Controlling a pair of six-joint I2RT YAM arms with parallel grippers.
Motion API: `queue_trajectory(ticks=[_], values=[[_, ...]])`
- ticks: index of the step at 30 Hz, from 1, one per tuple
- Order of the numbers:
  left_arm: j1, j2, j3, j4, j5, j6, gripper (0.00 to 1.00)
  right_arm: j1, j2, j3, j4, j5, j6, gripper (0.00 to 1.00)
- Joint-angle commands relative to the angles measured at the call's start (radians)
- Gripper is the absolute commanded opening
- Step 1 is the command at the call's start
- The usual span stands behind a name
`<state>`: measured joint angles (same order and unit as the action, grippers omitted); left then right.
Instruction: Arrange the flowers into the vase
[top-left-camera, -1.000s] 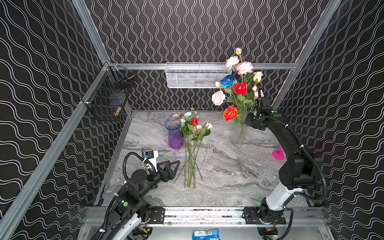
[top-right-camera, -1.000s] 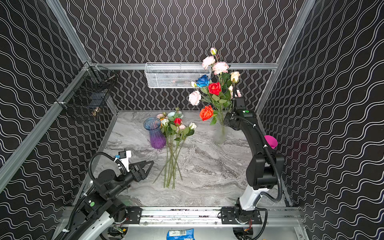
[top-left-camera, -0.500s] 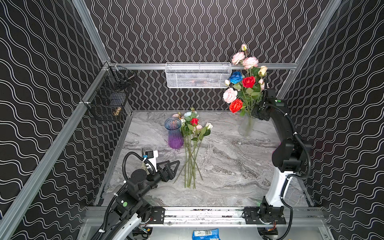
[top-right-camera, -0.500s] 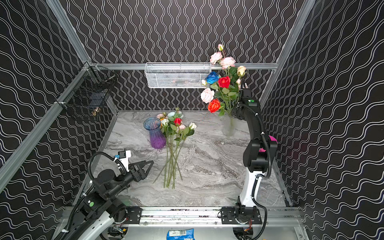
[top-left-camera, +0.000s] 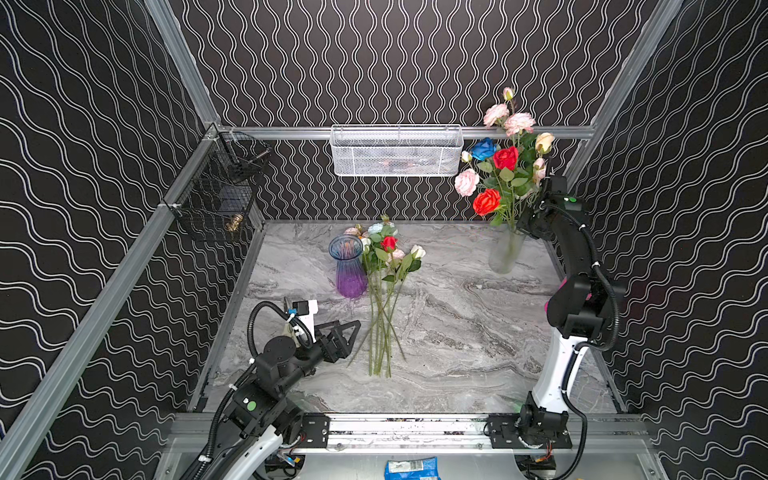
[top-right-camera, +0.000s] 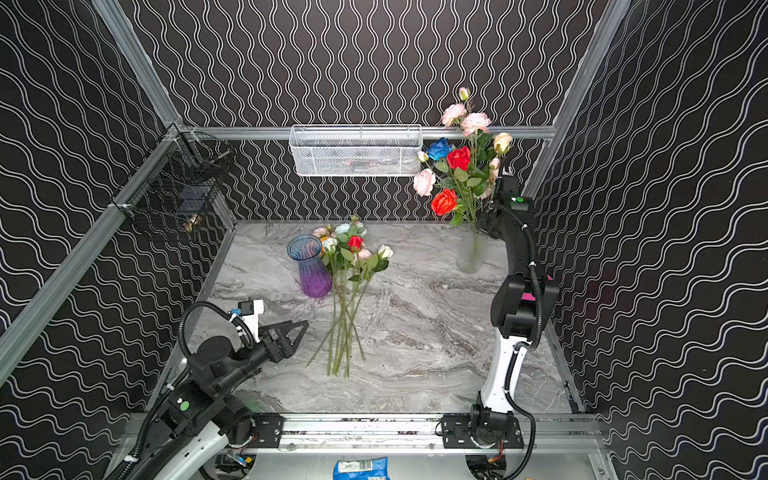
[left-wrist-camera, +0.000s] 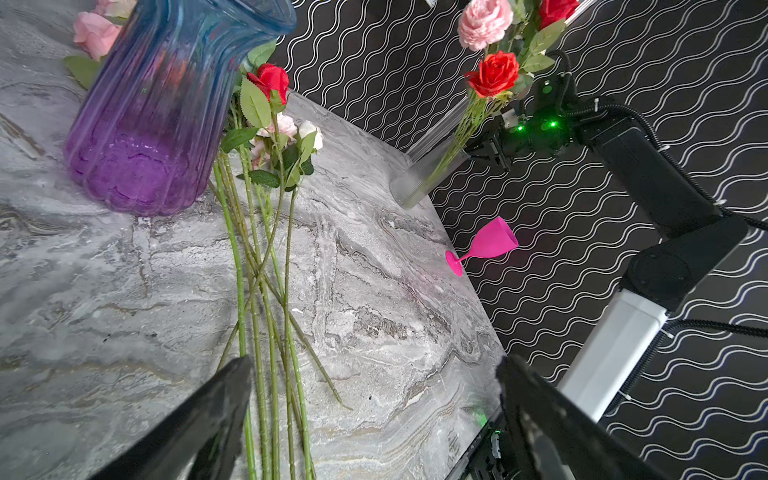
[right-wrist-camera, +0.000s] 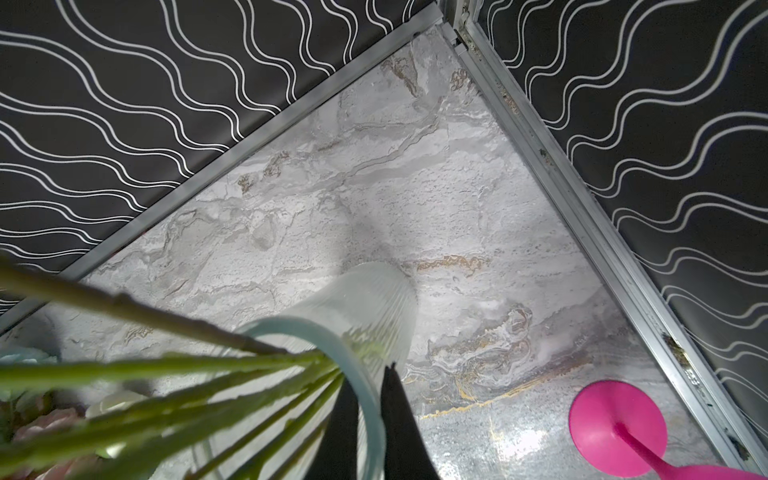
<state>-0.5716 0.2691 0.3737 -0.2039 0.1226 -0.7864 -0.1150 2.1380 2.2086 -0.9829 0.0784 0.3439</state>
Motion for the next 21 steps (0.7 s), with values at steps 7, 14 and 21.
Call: queue_trajectory(ticks=[7,14,21], values=[[-0.002,0.001,0.004,0.012,-0.004,0.013,0.95,-0.002,0.009,0.043,-0.018,-0.050,0.027,0.00],[-0.001,-0.002,0.008,0.006,-0.006,0.013,0.95,0.000,-0.019,0.003,-0.003,-0.050,0.021,0.14],[-0.001,-0.002,0.026,-0.012,-0.018,0.025,0.95,0.000,-0.056,-0.048,0.025,-0.055,0.020,0.29]])
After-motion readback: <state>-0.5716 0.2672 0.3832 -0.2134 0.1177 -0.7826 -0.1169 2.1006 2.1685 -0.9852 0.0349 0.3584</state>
